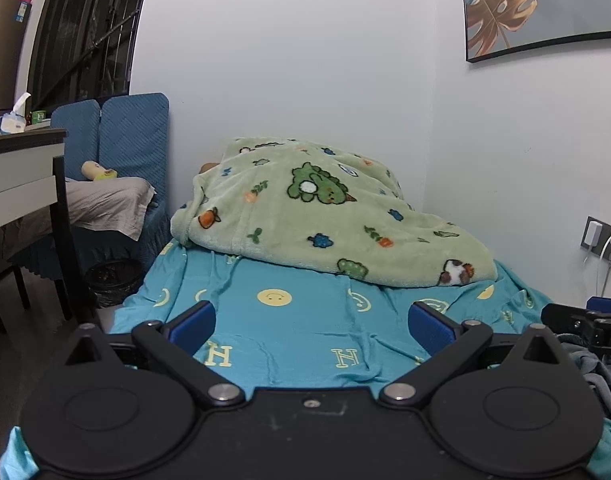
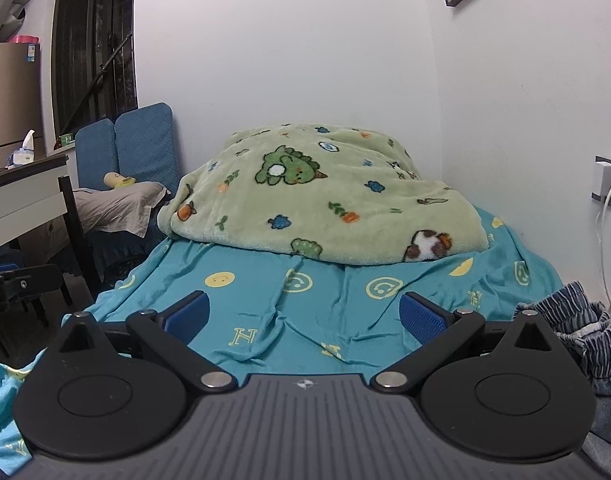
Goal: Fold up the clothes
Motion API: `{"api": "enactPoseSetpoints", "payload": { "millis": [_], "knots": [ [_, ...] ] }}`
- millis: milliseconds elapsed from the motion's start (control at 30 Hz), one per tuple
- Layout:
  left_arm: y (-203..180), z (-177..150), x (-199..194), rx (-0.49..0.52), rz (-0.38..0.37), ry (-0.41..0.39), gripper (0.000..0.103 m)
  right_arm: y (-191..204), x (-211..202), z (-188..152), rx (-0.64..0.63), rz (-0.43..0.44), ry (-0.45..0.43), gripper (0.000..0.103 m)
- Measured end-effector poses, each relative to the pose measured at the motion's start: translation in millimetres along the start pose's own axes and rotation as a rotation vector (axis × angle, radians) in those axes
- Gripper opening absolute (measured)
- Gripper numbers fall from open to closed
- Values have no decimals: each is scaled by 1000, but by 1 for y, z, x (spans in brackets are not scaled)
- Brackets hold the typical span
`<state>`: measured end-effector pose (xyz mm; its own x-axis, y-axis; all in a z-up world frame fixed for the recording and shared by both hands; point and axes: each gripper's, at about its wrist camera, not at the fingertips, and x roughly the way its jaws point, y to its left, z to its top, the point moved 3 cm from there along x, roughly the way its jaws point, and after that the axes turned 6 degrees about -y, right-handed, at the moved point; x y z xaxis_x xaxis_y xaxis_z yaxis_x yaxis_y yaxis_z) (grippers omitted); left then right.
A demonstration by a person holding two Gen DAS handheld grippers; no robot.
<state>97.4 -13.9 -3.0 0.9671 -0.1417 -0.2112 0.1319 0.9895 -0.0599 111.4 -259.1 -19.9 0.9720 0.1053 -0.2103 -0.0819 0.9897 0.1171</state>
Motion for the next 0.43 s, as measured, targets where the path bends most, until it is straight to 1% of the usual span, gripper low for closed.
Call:
{"api": "enactPoseSetpoints", "payload": {
  "millis": [100, 267, 433],
  "knots": [
    [1, 0, 0, -2, 7, 1, 103, 1, -1, 0, -6, 4, 2, 103],
    [5, -1, 4, -3, 47, 25, 103, 2, -1, -1, -10, 3, 4, 103],
    [6, 0, 2, -16, 41, 13, 103, 2, 0, -1, -12, 2, 7, 103]
  ]
}}
